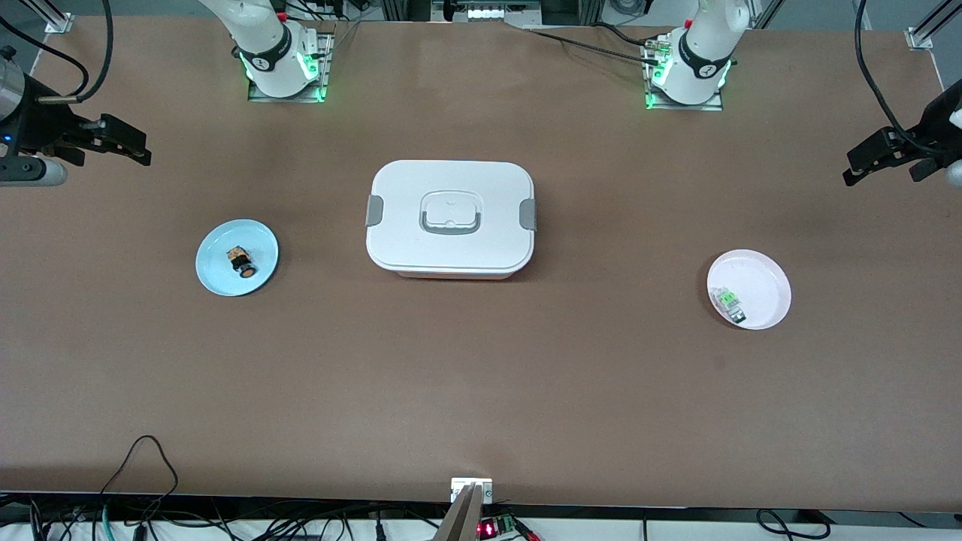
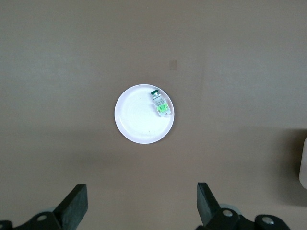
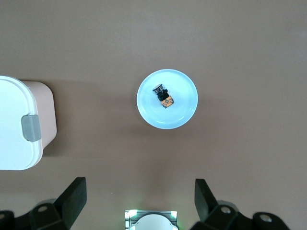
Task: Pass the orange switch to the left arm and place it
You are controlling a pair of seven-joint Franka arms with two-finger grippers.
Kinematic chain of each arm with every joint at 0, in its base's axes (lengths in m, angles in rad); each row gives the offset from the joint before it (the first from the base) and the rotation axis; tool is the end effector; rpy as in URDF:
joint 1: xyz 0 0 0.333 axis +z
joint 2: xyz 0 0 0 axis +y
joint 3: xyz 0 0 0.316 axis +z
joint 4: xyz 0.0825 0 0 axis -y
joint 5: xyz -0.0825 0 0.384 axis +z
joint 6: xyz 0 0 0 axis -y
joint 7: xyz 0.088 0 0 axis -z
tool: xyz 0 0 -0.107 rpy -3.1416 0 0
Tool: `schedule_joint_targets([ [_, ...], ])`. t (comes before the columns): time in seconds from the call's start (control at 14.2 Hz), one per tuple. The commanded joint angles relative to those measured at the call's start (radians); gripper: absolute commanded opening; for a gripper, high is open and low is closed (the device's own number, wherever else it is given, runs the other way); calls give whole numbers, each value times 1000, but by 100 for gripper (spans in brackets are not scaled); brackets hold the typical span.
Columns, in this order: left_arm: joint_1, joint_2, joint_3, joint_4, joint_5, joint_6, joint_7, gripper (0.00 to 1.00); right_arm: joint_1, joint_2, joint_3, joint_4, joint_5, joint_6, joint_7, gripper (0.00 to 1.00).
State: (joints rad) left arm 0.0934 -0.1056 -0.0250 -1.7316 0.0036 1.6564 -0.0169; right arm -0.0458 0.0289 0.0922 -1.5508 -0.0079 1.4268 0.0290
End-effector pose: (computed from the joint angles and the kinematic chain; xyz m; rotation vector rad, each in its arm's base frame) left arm 0.5267 0.0358 0.6128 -3.1314 -0.1334 -0.0473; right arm 0.5464 0.0237 0.6065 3.1214 0.0266 -0.2384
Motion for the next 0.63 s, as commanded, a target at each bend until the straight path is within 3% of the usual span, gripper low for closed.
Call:
schedule_joint_targets([
  [0.0,-3,-2,4,15,26,-17,12,100,-14,46,9,20,-3,-17,11,100],
  [0.28,-3,0,4,14,27,-15,14,100,-9,130,9,3,-73,-12,28,100],
  [0.56,-3,0,4,12,27,-15,14,100,-12,155,9,-71,-69,64,213,100],
])
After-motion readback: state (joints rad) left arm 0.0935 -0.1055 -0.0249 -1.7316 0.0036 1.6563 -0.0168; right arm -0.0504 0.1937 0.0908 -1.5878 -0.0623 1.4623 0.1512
